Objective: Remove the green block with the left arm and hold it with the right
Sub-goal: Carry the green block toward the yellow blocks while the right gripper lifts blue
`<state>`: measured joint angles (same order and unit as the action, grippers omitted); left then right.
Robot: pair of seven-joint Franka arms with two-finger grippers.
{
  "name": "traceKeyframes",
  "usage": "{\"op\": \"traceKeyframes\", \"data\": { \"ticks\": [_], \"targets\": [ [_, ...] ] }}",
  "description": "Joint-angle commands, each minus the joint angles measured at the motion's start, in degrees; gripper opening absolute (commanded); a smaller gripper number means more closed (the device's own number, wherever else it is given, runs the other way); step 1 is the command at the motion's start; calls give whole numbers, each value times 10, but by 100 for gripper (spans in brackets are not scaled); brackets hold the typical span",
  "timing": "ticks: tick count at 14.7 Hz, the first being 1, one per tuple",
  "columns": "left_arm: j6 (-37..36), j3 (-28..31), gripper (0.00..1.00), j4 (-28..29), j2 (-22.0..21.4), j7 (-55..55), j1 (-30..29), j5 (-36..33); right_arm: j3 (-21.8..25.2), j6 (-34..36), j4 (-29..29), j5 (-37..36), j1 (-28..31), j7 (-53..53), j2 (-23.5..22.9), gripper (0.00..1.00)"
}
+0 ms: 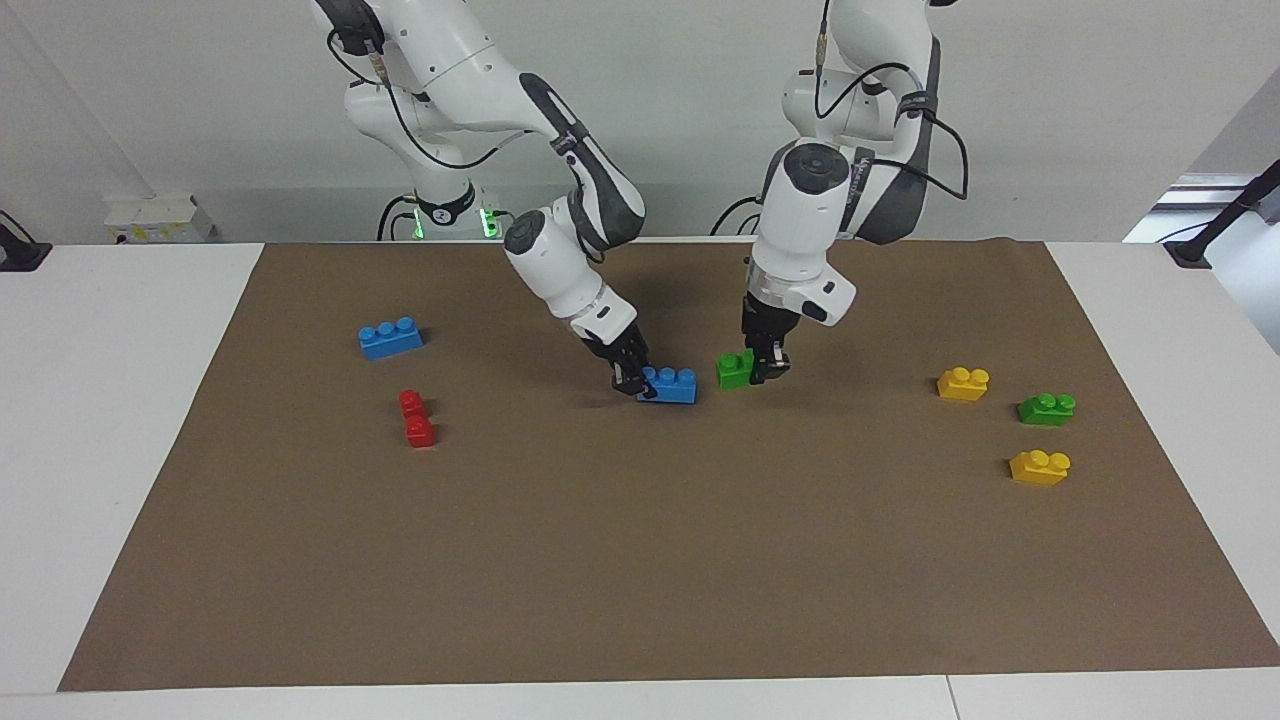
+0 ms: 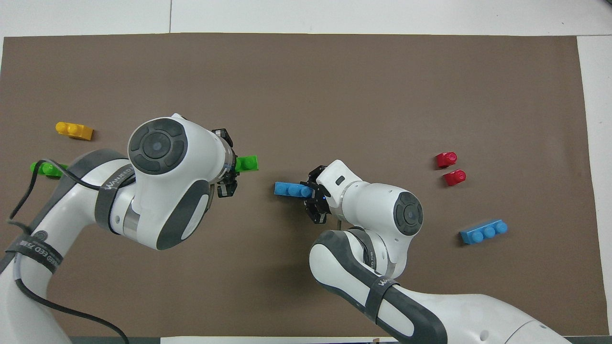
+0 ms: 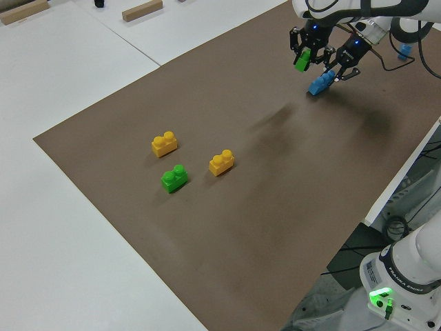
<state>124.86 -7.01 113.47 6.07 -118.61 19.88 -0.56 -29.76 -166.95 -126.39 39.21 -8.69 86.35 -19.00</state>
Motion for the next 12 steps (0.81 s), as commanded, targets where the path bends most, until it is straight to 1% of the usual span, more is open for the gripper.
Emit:
{"op": "traceKeyframes", "data": {
  "ticks": [1, 2, 3, 4, 5, 9, 12],
  "targets": [
    [-4, -4, 0, 20, -14, 72, -51, 6, -5, 1, 0, 11, 2, -14, 0, 32],
    [-2, -4, 0, 23, -15, 102, -66, 16, -4, 1, 0, 11, 2, -14, 0, 32],
    [-2, -4, 0, 26, -15, 129, -82, 21, -4, 1, 0, 11, 3, -11, 0, 29],
    [-1, -4, 0, 32, -16, 156, -100, 21, -4, 2, 0, 11, 4, -11, 1, 20],
    [0, -4, 0, 38, -18, 181, -113, 21, -4, 3, 1, 11, 8, -13, 3, 15],
    [11, -4, 0, 57, -22, 284, -178, 38, -2, 26, 8, 11, 26, -23, 13, 13],
    [28, -3, 0, 66, -16, 353, -215, 43, 2, 66, 8, 11, 51, -41, 41, 13]
  ]
}}
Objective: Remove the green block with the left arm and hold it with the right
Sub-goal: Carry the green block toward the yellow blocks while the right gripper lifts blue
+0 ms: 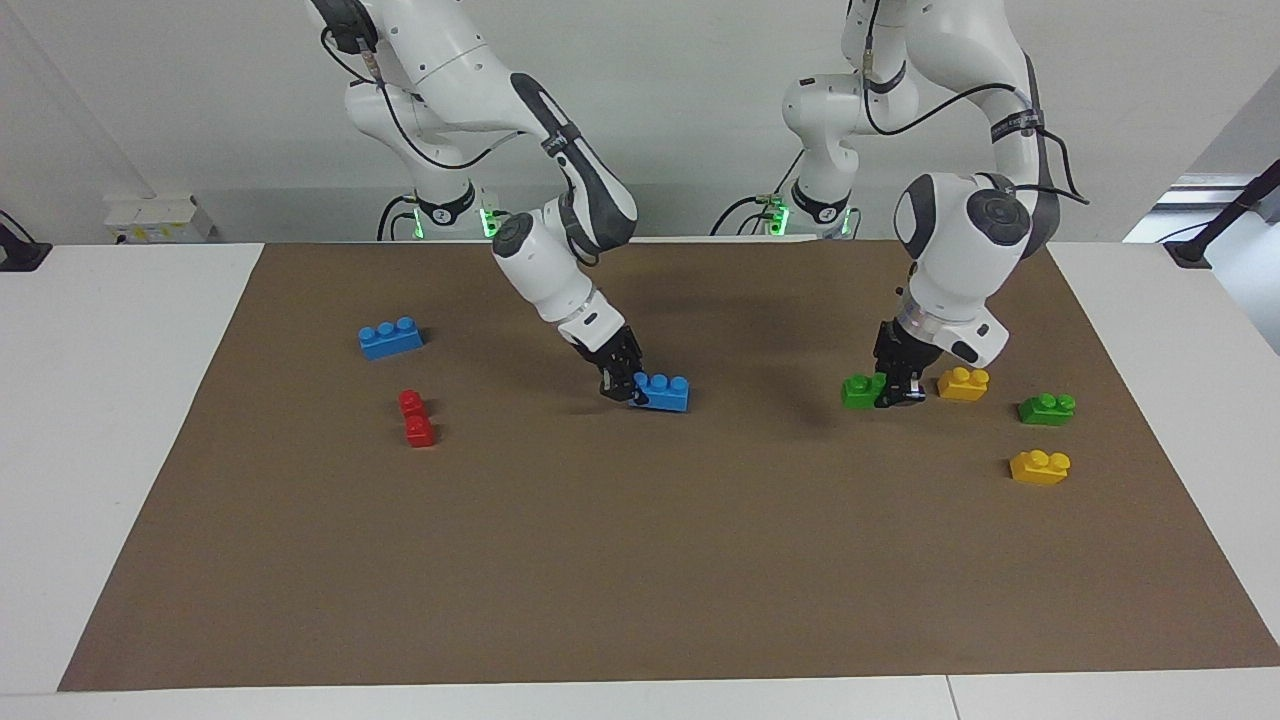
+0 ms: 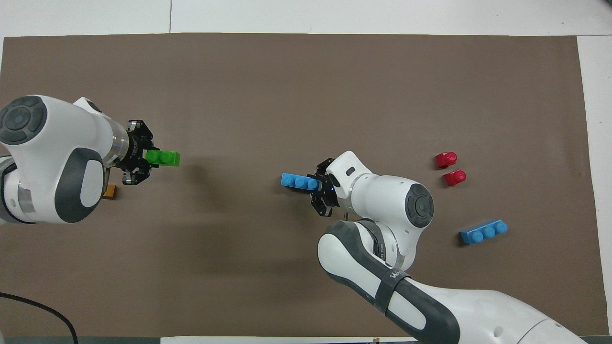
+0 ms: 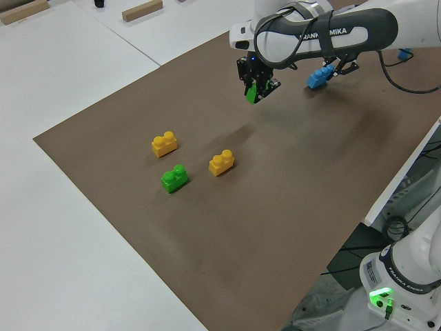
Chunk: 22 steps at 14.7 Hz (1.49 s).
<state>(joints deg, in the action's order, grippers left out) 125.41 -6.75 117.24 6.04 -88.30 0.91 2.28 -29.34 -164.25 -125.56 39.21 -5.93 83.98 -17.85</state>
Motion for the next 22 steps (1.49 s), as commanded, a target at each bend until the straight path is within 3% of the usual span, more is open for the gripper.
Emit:
{"op": "traceKeyframes", "data": {
  "ticks": [1, 6, 10, 14, 18, 22],
  "targets": [
    [26, -5, 0, 32, -15, 76, -32, 15, -2, 56, 1, 11, 39, -24, 35, 13],
    [66, -5, 0, 47, 5, 156, -64, 15, 17, 100, 33, 3, 82, -79, 51, 13],
    [98, -5, 0, 46, 26, 171, -76, 15, 85, 108, 51, -5, 83, -97, 52, 13],
    [118, -5, 0, 39, 51, 204, -78, 15, 160, 166, 94, -78, 84, -112, 49, 13],
    [127, -5, 0, 33, 67, 251, -97, 15, 219, 241, 150, -162, 86, -203, 46, 13],
    [131, -5, 0, 13, 86, 262, -106, 15, 267, 256, 160, -189, 89, -245, 41, 13]
  ]
}}
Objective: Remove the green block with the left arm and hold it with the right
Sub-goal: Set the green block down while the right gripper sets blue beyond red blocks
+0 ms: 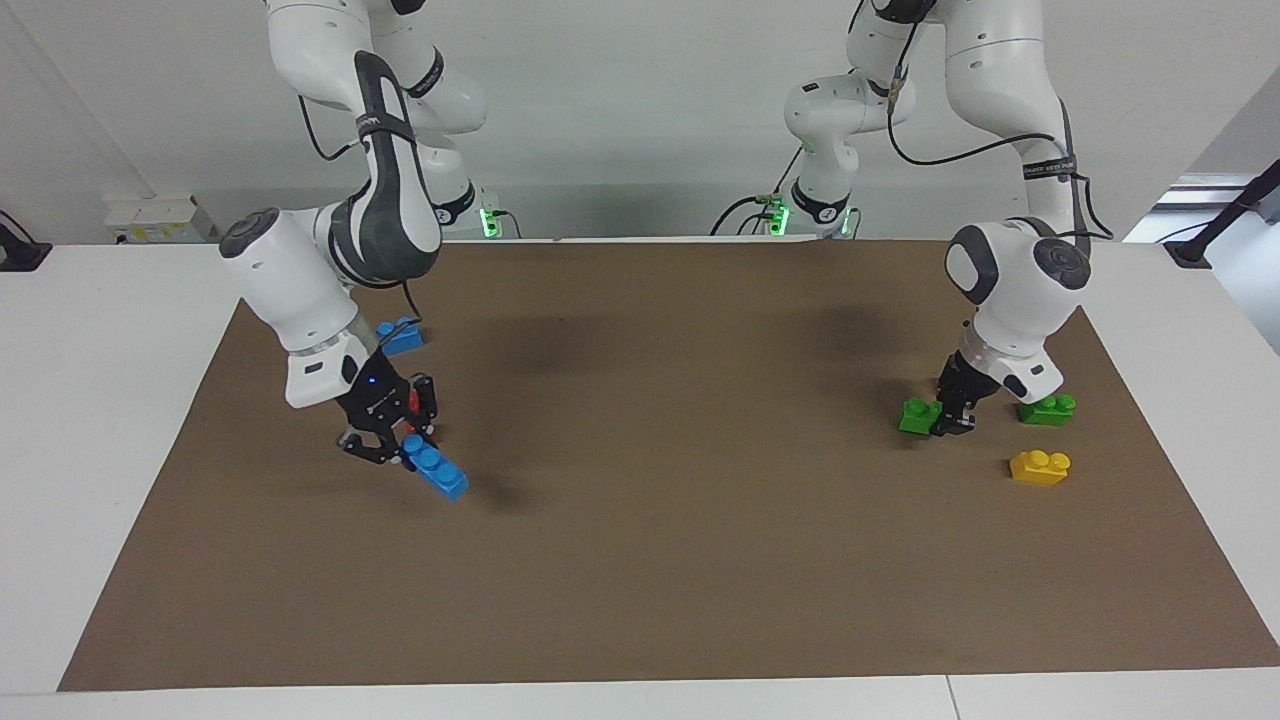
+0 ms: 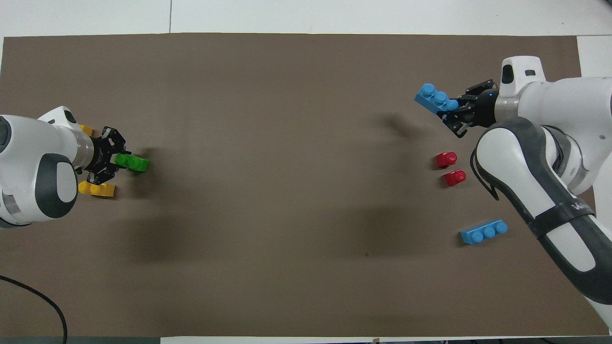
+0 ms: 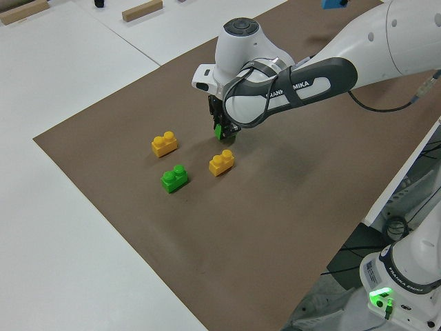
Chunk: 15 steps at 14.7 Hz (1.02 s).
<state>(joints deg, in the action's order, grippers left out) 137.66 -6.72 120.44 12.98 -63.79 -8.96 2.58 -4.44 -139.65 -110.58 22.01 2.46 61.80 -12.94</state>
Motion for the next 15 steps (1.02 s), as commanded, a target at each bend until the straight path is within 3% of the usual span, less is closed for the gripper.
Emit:
{"op": "traceKeyframes", "data": {
  "ticks": [1, 4, 9, 15],
  "targets": [
    [13, -5, 0, -21, 22, 17, -7, 12, 35, 10, 11, -21, 5, -24, -8, 13],
    [30, -5, 0, -30, 38, 18, -8, 12, 66, 8, 9, -61, 6, -95, -9, 13],
    [30, -5, 0, -50, 54, 36, -7, 11, 75, 20, -4, -119, 7, -280, -16, 13],
    [28, -4, 0, -69, 71, 45, -10, 6, 74, 1, -10, -162, 9, -368, -40, 13]
  ]
}}
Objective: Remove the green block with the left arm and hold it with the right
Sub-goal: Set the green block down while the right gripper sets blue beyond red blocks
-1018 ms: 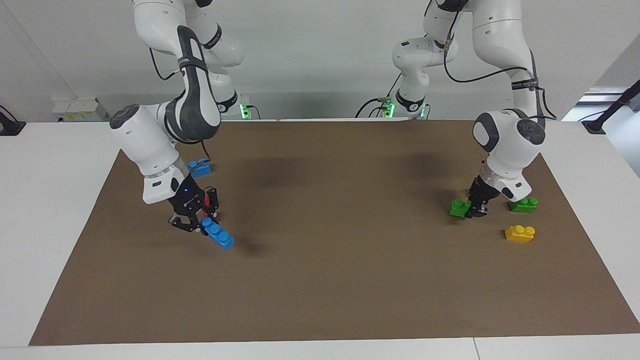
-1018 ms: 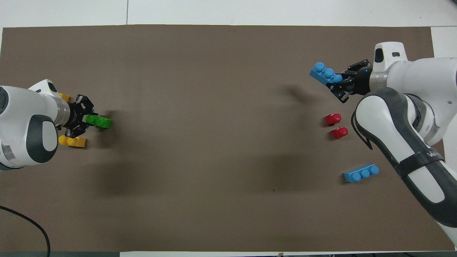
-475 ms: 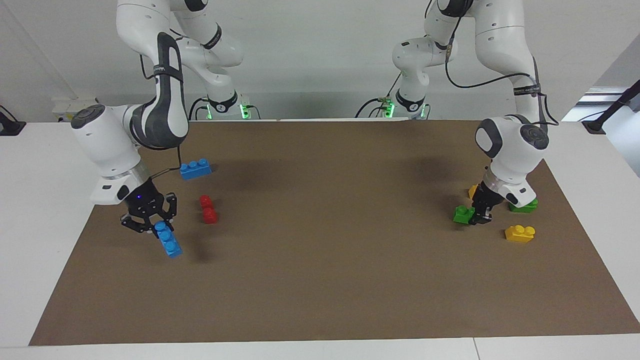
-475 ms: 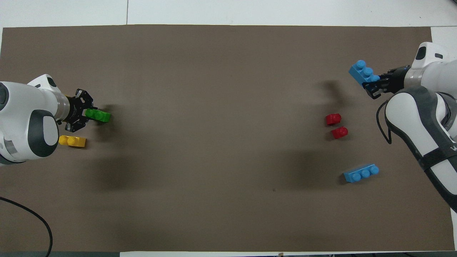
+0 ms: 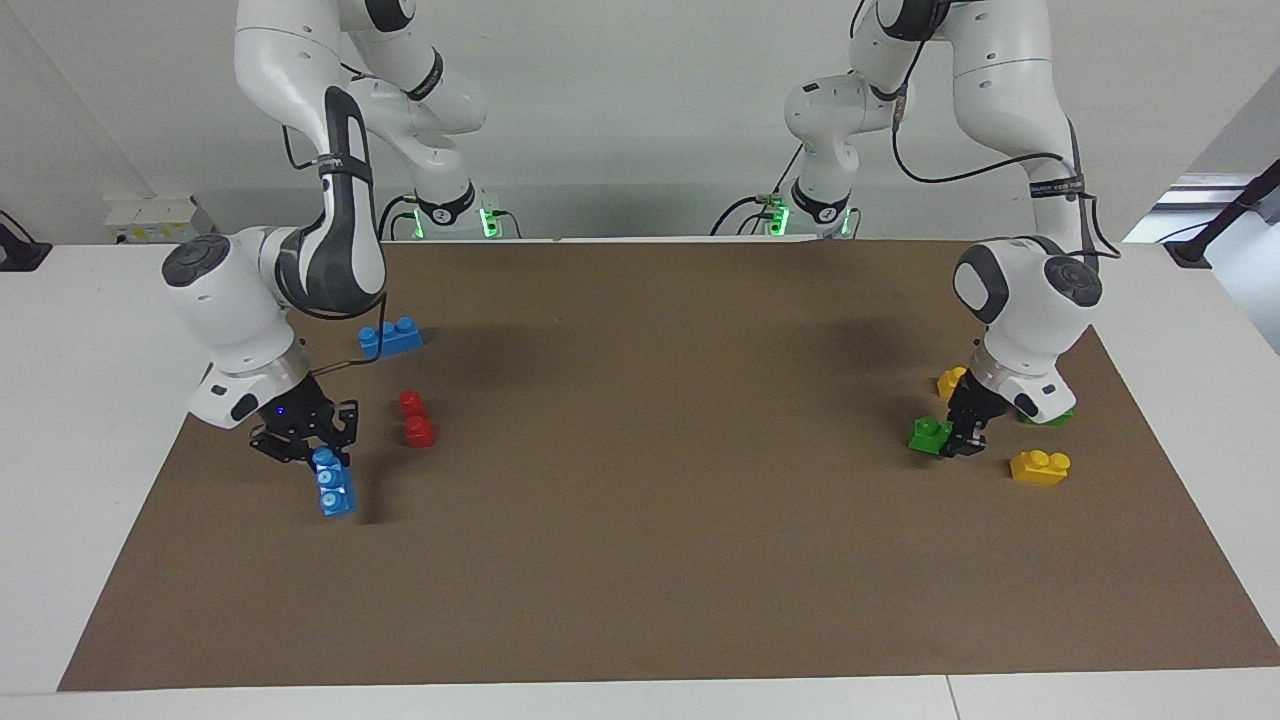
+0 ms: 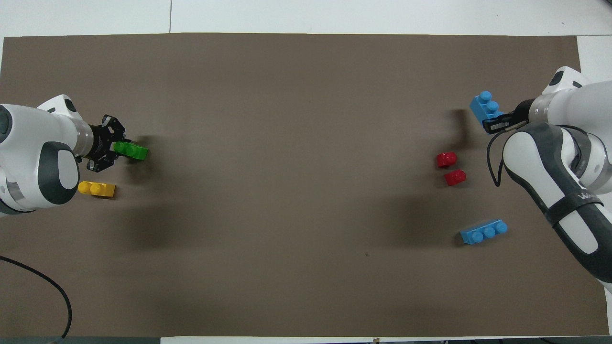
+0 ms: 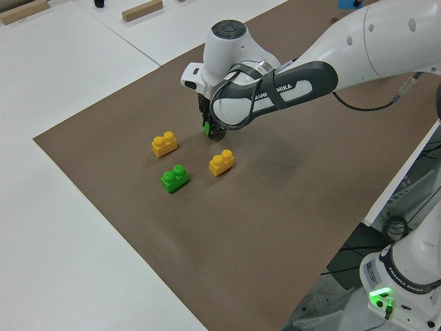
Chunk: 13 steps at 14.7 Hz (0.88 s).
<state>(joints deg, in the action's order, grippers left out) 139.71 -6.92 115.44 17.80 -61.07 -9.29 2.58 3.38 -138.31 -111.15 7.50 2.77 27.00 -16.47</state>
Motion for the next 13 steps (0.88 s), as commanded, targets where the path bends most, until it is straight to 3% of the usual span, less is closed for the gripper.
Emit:
{"op": "traceKeyframes", "data": {
  "ticks": [1, 5, 10, 13],
  "targets": [
    [8, -2, 0, -19, 24, 18, -7, 6, -4, -33, -14, -18, 6, -20, -5, 13],
    [7, -2, 0, -22, 30, 31, -13, 6, -4, -140, -73, -22, 1, -9, 0, 13],
    [2, -2, 0, -21, 30, 32, -11, 7, -7, -178, -107, -21, -5, -27, 6, 14],
    [-6, -2, 20, -20, 25, 32, -13, 7, -7, -194, -123, -20, -6, -32, 6, 14]
  ]
}}
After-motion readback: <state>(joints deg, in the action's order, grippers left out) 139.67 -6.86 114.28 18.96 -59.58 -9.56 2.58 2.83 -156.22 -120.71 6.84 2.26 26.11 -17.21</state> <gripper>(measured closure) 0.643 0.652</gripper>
